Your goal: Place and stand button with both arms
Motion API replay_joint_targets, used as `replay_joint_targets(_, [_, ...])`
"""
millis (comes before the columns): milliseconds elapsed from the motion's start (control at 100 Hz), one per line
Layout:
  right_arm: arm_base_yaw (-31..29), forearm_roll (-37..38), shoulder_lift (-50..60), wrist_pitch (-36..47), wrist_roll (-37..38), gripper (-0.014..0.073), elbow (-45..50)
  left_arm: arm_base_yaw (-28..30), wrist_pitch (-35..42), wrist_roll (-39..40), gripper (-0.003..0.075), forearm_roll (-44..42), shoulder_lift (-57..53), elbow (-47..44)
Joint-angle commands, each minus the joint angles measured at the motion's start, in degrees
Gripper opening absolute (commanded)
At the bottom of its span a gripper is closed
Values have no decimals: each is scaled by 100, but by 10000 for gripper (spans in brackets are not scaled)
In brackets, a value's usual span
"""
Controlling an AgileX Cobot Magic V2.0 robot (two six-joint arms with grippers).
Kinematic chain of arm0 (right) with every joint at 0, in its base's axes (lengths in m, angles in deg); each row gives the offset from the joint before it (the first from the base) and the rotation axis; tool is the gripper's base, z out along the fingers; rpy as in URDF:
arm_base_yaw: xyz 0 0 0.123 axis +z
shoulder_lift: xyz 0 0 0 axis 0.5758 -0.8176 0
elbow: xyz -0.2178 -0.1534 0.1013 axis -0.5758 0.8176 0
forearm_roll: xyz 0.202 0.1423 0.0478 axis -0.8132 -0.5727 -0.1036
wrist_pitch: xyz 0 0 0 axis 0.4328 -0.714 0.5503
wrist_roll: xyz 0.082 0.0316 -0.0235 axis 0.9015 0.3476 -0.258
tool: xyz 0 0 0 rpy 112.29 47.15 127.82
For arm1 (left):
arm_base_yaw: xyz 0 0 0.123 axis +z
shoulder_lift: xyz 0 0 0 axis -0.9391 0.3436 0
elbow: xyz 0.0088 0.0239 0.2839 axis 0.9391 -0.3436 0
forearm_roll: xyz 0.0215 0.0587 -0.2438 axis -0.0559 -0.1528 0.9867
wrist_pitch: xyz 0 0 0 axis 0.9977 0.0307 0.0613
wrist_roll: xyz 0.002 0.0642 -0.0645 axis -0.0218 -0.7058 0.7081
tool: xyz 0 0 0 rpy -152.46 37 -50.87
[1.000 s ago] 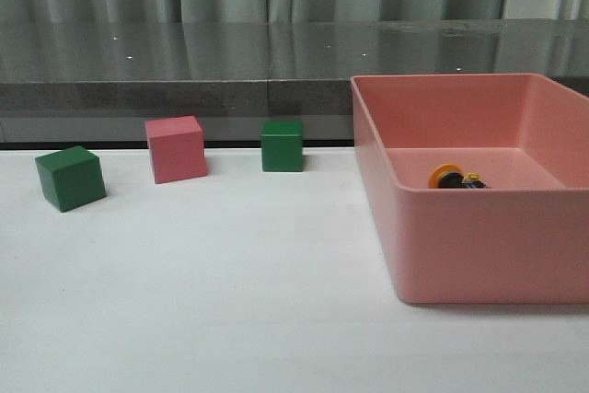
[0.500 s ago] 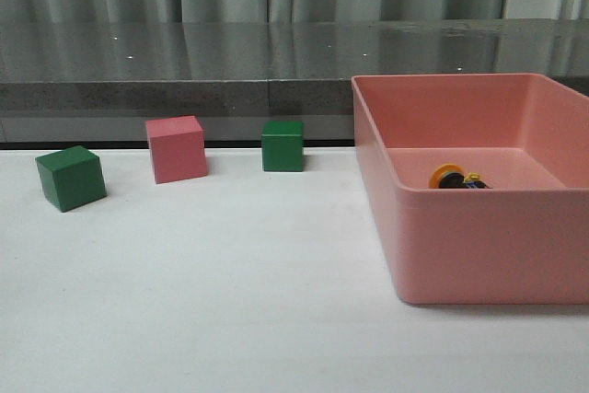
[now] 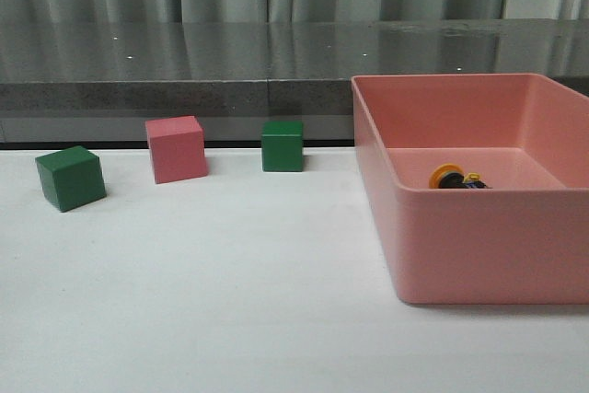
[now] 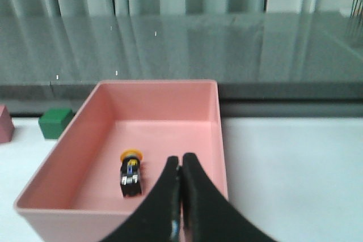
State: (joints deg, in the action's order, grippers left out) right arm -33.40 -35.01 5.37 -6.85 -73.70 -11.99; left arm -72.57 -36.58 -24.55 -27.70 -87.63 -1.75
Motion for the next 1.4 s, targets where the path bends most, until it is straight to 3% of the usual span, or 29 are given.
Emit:
replay_joint_targets(0, [-10, -96, -714, -647, -8, -108, -863, 8, 449, 64, -19, 10, -179, -171])
replay_joint_targets(110, [-10, -327, -1574, -1330, -8, -108, -1525, 8, 449, 64, -19, 10, -179, -171])
replay_joint_targets(220, [-10, -688, -2282, -1460, -22, -108, -1917, 8, 449, 64, -19, 10, -179, -171])
replay_joint_targets(590, [-6, -2194, -4599, -443, -1992, -93, -2394, 8, 449, 64, -19, 10, -179, -171])
replay_joint_targets(680, [-6, -2508, -5169, -445, -2610, -11, -2591, 8, 449, 64, -19, 10, -179, -171])
replay_joint_targets(850, [-6, -3139, -6022, -466, -3335, 316, -2958, 8, 449, 64, -19, 10, -179, -171])
replay_joint_targets(950, [-6, -3256, -6409, -415, -3644, 439, -3177, 8, 449, 64, -19, 10, -179, -171])
replay_joint_targets(1390, [500, -3018, -8083, 422, -3963, 440, -3997, 8, 449, 64, -19, 10, -179, -171])
